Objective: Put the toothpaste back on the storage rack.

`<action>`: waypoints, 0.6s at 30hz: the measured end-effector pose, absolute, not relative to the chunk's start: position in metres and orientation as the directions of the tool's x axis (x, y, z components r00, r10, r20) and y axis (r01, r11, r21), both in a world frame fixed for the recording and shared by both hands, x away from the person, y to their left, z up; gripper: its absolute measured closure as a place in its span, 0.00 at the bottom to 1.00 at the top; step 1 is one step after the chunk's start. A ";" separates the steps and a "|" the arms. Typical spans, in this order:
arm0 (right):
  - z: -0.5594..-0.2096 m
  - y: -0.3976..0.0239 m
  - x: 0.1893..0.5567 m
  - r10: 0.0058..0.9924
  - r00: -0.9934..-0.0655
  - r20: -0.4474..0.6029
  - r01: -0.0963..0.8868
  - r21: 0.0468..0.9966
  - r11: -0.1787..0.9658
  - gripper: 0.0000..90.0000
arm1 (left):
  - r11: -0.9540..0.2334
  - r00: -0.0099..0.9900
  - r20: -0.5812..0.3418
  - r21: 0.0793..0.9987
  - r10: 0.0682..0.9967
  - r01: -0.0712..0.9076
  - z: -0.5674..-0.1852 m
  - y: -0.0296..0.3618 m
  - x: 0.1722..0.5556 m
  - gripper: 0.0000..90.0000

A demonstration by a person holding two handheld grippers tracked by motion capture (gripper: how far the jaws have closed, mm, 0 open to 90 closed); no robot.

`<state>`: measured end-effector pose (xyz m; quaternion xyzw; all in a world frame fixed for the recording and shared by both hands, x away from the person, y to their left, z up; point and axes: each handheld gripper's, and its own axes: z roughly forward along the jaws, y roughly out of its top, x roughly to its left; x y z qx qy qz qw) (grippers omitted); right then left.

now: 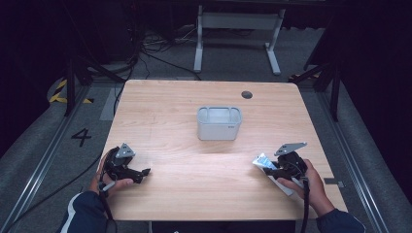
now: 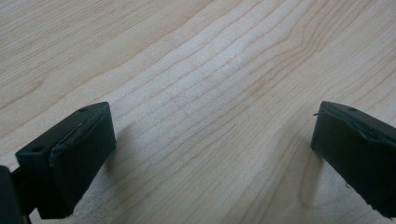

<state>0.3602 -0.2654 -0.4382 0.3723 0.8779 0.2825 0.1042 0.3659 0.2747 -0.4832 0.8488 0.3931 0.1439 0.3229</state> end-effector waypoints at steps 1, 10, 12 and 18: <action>-0.438 -0.265 0.360 0.713 -0.701 0.027 0.595 0.574 0.563 0.72 | -0.482 0.649 -0.010 0.661 0.760 0.574 -0.483 0.275 0.366 0.00; -0.427 -0.273 0.358 0.723 -0.690 0.038 0.571 0.643 0.511 0.73 | -0.482 0.649 -0.010 0.662 0.761 0.575 -0.483 0.275 0.366 0.00; -0.425 -0.274 0.357 0.723 -0.689 0.035 0.562 0.656 0.504 0.74 | -0.482 0.649 -0.010 0.662 0.761 0.575 -0.483 0.275 0.366 0.00; -0.418 -0.277 0.356 0.729 -0.684 0.027 0.541 0.689 0.482 0.74 | -0.480 0.648 -0.012 0.662 0.761 0.576 -0.483 0.275 0.366 0.00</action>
